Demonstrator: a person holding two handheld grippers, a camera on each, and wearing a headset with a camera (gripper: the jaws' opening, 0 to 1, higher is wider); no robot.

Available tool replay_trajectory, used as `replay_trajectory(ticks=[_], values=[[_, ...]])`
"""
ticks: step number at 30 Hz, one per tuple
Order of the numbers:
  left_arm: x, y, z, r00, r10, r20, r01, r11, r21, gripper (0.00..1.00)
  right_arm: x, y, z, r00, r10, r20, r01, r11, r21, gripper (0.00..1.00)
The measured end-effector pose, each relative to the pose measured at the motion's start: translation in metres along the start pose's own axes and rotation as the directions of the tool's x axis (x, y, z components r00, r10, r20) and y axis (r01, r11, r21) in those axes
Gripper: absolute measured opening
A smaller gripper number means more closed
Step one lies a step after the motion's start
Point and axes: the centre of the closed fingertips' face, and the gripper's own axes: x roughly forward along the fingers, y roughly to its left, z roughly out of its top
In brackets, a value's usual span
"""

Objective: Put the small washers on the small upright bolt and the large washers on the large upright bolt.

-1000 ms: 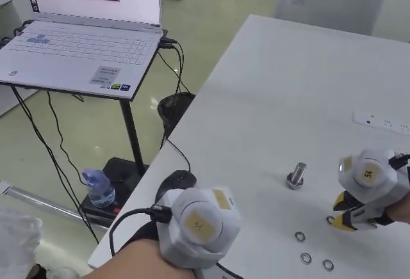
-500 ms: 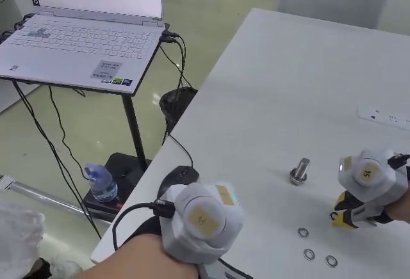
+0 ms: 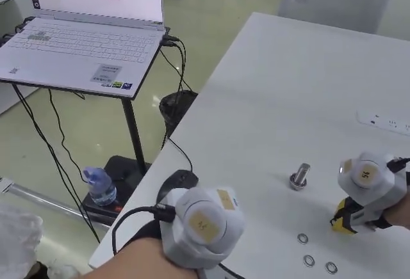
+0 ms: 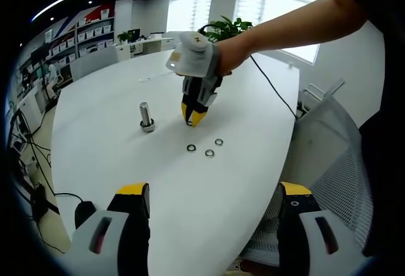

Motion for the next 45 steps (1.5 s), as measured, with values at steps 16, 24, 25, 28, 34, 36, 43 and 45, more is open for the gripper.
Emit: replay_trajectory(ticks=[16, 24, 25, 28, 34, 36, 43, 45], values=[[-0.002, -0.002, 0.003, 1.0, 0.002, -0.004, -0.002, 1.0, 0.011, 0.8, -0.005, 0.006, -0.002, 0.9999, 0.001, -0.014, -0.001, 0.999, 0.046, 0.13], [-0.001, -0.004, 0.005, 1.0, 0.005, 0.0, -0.005, 1.0, 0.011, 0.8, -0.023, 0.012, -0.006, 1.0, -0.003, -0.006, 0.003, 0.997, 0.076, 0.12], [0.0, -0.005, 0.005, 1.0, 0.005, -0.002, -0.005, 1.0, 0.012, 0.8, -0.025, 0.013, -0.009, 1.0, -0.002, -0.008, 0.003, 0.996, 0.084, 0.12], [0.001, -0.006, 0.006, 1.0, 0.004, -0.003, -0.004, 1.0, 0.015, 0.8, -0.034, 0.012, -0.015, 1.0, -0.008, -0.006, 0.008, 0.995, 0.102, 0.12], [0.001, -0.005, 0.012, 1.0, 0.008, 0.004, -0.008, 1.0, 0.018, 0.8, -0.053, 0.002, -0.029, 0.9993, -0.037, -0.007, 0.038, 0.99, 0.134, 0.12], [0.001, -0.004, 0.014, 0.9999, 0.012, 0.005, -0.012, 1.0, 0.019, 0.8, -0.058, -0.002, -0.03, 0.999, -0.044, -0.006, 0.044, 0.989, 0.141, 0.12], [0.0, 0.002, 0.016, 0.9995, 0.028, 0.01, -0.029, 0.999, 0.016, 0.81, -0.079, -0.014, -0.025, 0.9969, -0.079, -0.004, 0.079, 0.985, 0.153, 0.12], [-0.001, 0.004, 0.015, 0.9993, 0.035, 0.01, -0.035, 0.999, 0.014, 0.82, -0.084, -0.019, -0.021, 0.996, -0.09, 0.0, 0.089, 0.984, 0.154, 0.12]])
